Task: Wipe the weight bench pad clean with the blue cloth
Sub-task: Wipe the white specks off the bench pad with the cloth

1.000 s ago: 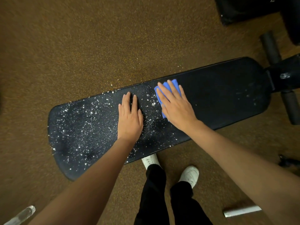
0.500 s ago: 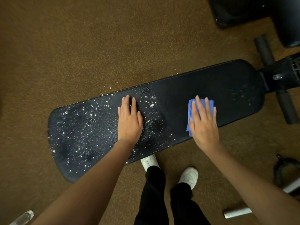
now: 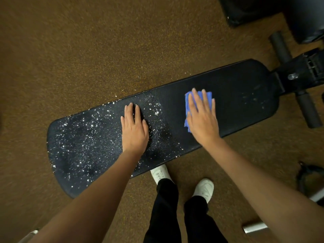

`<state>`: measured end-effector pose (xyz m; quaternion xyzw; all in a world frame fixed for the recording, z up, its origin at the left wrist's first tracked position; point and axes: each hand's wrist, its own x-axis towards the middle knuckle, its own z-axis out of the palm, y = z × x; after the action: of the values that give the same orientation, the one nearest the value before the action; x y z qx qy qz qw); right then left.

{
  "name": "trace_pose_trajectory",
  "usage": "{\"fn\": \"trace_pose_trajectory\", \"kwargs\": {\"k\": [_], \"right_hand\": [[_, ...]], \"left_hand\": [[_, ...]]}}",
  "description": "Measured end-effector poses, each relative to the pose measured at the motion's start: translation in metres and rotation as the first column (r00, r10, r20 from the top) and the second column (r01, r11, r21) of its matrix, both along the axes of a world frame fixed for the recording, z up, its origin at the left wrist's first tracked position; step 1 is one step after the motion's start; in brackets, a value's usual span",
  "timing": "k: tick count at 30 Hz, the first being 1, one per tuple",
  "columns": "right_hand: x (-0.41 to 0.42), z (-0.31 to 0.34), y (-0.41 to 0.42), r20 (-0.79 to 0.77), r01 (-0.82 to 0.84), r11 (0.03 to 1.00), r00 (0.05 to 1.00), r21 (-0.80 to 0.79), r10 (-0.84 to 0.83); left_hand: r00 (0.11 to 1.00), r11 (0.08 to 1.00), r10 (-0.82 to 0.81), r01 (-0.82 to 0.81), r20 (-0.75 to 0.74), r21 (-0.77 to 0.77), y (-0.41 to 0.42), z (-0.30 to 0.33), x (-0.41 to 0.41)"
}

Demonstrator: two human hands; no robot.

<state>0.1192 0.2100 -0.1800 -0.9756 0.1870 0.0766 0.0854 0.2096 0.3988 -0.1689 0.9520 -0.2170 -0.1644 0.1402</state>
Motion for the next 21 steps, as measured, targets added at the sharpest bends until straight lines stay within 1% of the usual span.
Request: {"fn": "trace_pose_trajectory", "kwargs": {"k": [1,2,6,7,8,10,11,12,13,15,16,17,18,19,21], "right_hand": [[0.011,0.0,-0.008,0.0,0.045,0.999,0.999,0.02,-0.045],[0.025,0.0,-0.011,0.009,0.054,0.998,0.999,0.038,-0.054],[0.069,0.001,0.0,0.041,-0.06,0.992,0.998,0.106,0.056],[0.069,0.0,0.003,0.045,-0.114,0.987,0.993,0.115,0.11],[0.065,0.001,0.004,0.056,-0.208,0.972,0.978,0.112,0.203],[0.054,0.001,-0.008,0.056,-0.451,0.889,0.893,0.077,0.447],[0.052,-0.001,-0.017,0.044,-0.526,0.849,0.85,0.055,0.524],[0.055,-0.003,-0.022,0.038,-0.541,0.84,0.841,0.045,0.54],[0.06,-0.002,-0.022,0.029,-0.488,0.871,0.873,0.048,0.488],[0.073,0.002,-0.008,0.01,-0.291,0.954,0.957,0.072,0.291],[0.078,0.002,0.002,0.002,-0.223,0.973,0.975,0.068,0.223],[0.079,0.004,0.01,-0.002,-0.198,0.978,0.98,0.068,0.199],[0.076,0.004,0.015,0.005,-0.227,0.971,0.974,0.072,0.228],[0.07,0.004,0.014,0.013,-0.302,0.951,0.953,0.07,0.302],[0.049,0.003,0.002,0.018,-0.499,0.865,0.867,0.049,0.499]], "left_hand": [[1.0,1.0,-0.001,0.001,0.001,0.006,0.0,0.0,0.0],[1.0,1.0,-0.004,0.004,-0.001,0.011,0.0,0.0,0.0],[1.0,1.0,-0.01,0.01,0.007,0.006,0.0,-0.001,0.0],[1.0,1.0,-0.014,0.014,0.011,0.004,0.001,-0.001,0.0],[1.0,1.0,-0.019,0.019,0.013,0.005,0.001,0.0,0.0],[1.0,1.0,-0.025,0.025,0.015,0.012,0.002,0.0,0.001],[1.0,1.0,-0.024,0.024,0.015,0.014,0.001,0.0,0.0],[1.0,1.0,-0.021,0.021,0.014,0.016,0.001,0.0,0.0],[1.0,1.0,-0.018,0.018,0.012,0.016,0.001,-0.001,0.0],[1.0,1.0,-0.016,0.016,0.015,0.015,0.001,-0.002,0.0],[1.0,1.0,-0.015,0.015,0.022,0.017,0.0,-0.002,0.0],[1.0,1.0,-0.016,0.016,0.022,0.02,0.0,-0.002,0.0],[1.0,1.0,-0.016,0.015,0.015,0.021,0.0,-0.002,0.0],[1.0,1.0,-0.014,0.013,0.011,0.02,0.001,-0.001,0.0],[1.0,1.0,-0.021,0.021,0.01,0.013,0.001,0.001,0.001]]}}
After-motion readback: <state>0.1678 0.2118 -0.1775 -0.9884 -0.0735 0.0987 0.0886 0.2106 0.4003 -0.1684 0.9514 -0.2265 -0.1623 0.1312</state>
